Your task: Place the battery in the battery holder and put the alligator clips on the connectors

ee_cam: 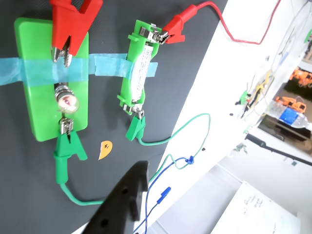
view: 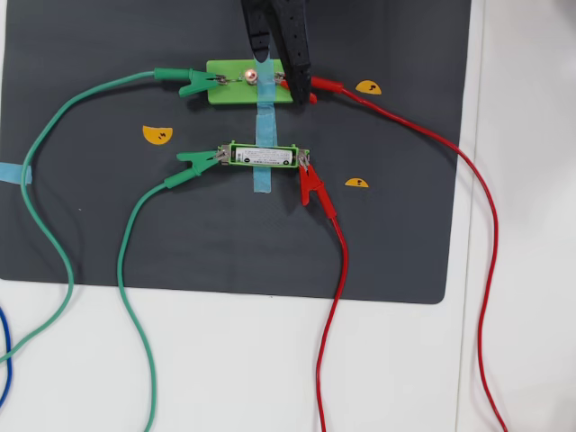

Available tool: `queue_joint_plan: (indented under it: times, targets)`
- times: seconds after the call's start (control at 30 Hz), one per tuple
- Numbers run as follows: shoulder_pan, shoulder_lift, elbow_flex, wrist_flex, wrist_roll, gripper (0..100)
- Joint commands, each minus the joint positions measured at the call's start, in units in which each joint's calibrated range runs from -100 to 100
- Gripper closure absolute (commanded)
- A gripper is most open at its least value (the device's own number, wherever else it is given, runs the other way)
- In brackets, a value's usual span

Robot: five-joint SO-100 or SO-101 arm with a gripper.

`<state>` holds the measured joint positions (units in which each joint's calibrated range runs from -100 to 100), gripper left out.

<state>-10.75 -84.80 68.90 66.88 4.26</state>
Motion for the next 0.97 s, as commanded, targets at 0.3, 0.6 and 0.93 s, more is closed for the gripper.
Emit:
queue_joint_plan:
  times: [0.3,0.6,0.93]
  targets:
    - [11.0,-14.35,16.8,-0.57,-0.18,58]
    - [11.31,-14.52,25.75,-0.66,-0.18,58]
    - [10.5,-14.52,26.62,-0.66,-0.18,58]
